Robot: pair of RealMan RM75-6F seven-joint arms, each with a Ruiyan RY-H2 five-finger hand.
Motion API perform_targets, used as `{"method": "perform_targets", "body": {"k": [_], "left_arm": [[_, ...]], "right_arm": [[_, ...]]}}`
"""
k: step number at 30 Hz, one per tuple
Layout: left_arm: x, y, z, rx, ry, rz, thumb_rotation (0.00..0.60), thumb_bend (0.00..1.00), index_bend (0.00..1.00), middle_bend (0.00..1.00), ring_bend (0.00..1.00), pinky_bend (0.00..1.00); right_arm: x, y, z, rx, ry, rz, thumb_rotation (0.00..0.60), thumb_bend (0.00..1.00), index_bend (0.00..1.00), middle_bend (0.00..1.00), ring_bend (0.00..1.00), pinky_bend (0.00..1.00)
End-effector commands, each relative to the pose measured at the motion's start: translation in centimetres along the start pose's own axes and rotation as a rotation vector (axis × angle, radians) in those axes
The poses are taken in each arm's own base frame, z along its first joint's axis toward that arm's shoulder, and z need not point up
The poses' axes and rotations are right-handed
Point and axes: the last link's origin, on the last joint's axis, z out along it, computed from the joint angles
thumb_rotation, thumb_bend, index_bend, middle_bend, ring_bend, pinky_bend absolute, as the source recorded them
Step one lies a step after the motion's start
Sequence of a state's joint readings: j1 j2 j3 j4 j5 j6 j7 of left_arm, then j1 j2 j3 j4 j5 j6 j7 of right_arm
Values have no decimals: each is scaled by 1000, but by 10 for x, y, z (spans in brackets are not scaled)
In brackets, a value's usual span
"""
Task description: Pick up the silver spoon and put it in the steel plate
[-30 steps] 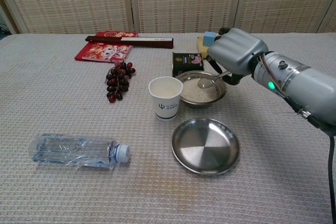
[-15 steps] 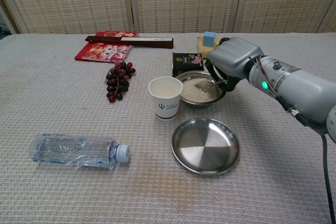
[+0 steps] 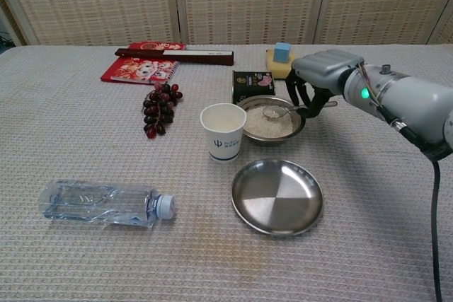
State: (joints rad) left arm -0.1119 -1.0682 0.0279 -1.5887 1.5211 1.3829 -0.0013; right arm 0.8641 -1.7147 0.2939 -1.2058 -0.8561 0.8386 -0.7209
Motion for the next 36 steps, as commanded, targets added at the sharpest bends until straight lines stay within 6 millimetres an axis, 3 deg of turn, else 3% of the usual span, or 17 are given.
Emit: {"method": "perform_targets", "body": {"k": [1, 8, 17, 36], "left_arm": [[0, 0, 0, 0, 3, 0, 600, 458, 0, 0, 0, 160], [0, 0, 1, 0, 2, -1, 600, 457, 0, 0, 0, 160], [1, 1, -1, -4, 8, -2, 600, 457, 0, 0, 0, 160], [3, 1, -4, -8, 16, -6, 600, 457, 0, 0, 0, 161]], "right_arm": [[4, 5, 2, -7, -11, 46, 600, 347, 966, 584, 169, 92], [11, 13, 1, -10, -6, 116, 600, 346, 966, 584, 169, 92], [6, 12, -1, 1, -25, 128, 600, 346, 965, 584, 169, 93], [37, -20, -26, 130, 56, 209, 600, 347, 947, 583, 169, 93]]}}
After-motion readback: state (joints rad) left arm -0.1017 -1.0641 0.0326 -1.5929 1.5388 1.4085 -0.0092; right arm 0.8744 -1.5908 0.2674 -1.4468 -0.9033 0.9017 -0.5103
